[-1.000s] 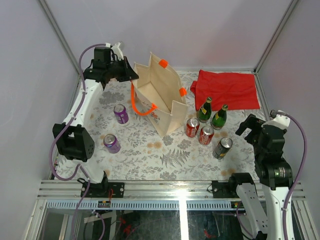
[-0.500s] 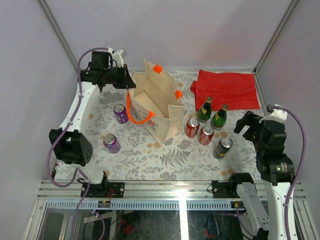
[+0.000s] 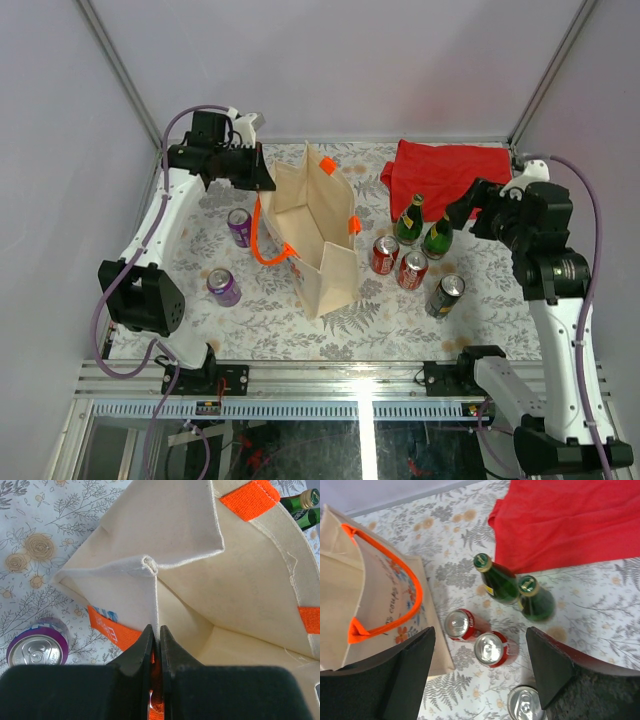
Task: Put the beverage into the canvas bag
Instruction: Place the canvas bag at the center of the board, then adjust the canvas bag at the center of the board.
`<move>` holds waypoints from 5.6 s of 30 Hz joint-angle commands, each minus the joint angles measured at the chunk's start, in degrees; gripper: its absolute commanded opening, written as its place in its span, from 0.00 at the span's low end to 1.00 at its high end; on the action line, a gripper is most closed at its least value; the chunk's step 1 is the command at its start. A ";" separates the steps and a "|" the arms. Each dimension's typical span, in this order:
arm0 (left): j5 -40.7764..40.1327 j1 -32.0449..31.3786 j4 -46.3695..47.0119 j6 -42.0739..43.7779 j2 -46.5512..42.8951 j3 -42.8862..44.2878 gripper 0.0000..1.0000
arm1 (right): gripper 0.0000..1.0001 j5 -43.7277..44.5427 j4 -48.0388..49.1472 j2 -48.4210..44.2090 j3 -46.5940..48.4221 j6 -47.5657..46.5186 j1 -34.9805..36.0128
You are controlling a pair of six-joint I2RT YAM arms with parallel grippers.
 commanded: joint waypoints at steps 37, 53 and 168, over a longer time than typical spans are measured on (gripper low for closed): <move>-2.50 -5.17 5.77 -3.11 0.34 -1.86 0.00 | 0.75 7.51 -5.04 44.85 29.79 3.74 31.70; -7.09 -5.31 6.56 -5.61 -2.43 -3.09 0.70 | 0.00 10.56 -2.84 47.85 27.54 5.49 32.66; -28.33 -3.47 -0.37 -5.55 -13.93 -12.98 0.66 | 0.57 20.13 -4.82 41.02 19.13 9.81 33.97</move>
